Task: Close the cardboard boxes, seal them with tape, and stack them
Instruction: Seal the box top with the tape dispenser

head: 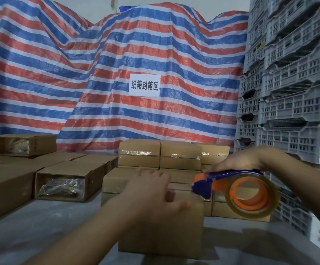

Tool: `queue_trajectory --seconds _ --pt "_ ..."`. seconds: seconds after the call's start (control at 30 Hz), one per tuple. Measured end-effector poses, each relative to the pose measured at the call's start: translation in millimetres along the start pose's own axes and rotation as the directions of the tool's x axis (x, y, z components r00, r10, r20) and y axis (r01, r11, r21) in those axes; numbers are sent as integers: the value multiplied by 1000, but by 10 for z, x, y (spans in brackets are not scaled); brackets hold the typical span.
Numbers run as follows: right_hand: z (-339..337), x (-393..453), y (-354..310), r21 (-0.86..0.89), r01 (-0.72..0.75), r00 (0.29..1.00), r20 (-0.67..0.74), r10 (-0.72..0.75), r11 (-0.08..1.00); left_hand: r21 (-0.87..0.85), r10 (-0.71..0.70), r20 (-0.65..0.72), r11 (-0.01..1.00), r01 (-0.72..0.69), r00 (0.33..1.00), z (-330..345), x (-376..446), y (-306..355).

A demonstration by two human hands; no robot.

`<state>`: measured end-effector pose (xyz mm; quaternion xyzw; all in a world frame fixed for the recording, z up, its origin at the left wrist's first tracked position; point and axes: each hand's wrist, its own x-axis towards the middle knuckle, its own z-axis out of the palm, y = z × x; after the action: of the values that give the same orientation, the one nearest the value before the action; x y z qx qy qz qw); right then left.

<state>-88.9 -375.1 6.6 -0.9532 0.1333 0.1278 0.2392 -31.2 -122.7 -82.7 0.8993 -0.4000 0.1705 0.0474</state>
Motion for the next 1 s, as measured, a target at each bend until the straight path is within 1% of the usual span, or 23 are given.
queue_trajectory --seconds 0.07,0.13,0.23,0.33,0.43,0.57,0.63,0.67,0.7,0.73,0.77,0.8,0.9,1.0 --pt "20 -12 15 22 0 1000 -7 0 1000 -57 76 19 996 -74 997 41 98 208" --pt "37 -15 41 50 -13 1000 -5 13 999 -99 110 52 990 -105 993 145 146 330" --pt "74 1 97 102 -12 1000 18 11 995 -47 117 22 992 -115 993 263 154 341" --pt "90 18 165 134 9 1000 11 -10 991 -44 125 14 991 -124 992 279 159 310" --pt "-3 -46 244 110 64 997 25 -68 992 -52 130 7 990 -130 991 295 158 294" --pt "-258 -299 384 121 51 997 43 -57 991 -57 143 -26 988 -145 989 345 156 246" --pt "-355 -414 448 87 25 1000 2 -25 996 -57 137 -37 989 -139 990 361 167 240" --pt "-355 -445 456 20 0 999 -44 1 1000 -57 138 -42 989 -140 990 370 172 242" --pt "-313 -455 438 -130 -38 994 -107 24 991 -58 143 -44 988 -146 989 374 169 245" --pt "-229 -423 401 -315 -94 984 -173 40 944 -62 151 -44 986 -153 988 375 165 248" --pt "-118 -363 351 -462 -144 975 -218 45 875 -68 157 -41 985 -160 987 370 159 249" --pt "7 -293 290 -534 -170 968 -246 40 828 -73 162 -41 984 -165 986 362 155 252" --pt "250 -176 122 -535 -199 951 -308 30 821 -69 165 -46 983 -168 985 328 151 276" --pt "311 -227 4 -562 -225 941 -337 29 796 -68 159 -32 985 -161 987 299 143 296"
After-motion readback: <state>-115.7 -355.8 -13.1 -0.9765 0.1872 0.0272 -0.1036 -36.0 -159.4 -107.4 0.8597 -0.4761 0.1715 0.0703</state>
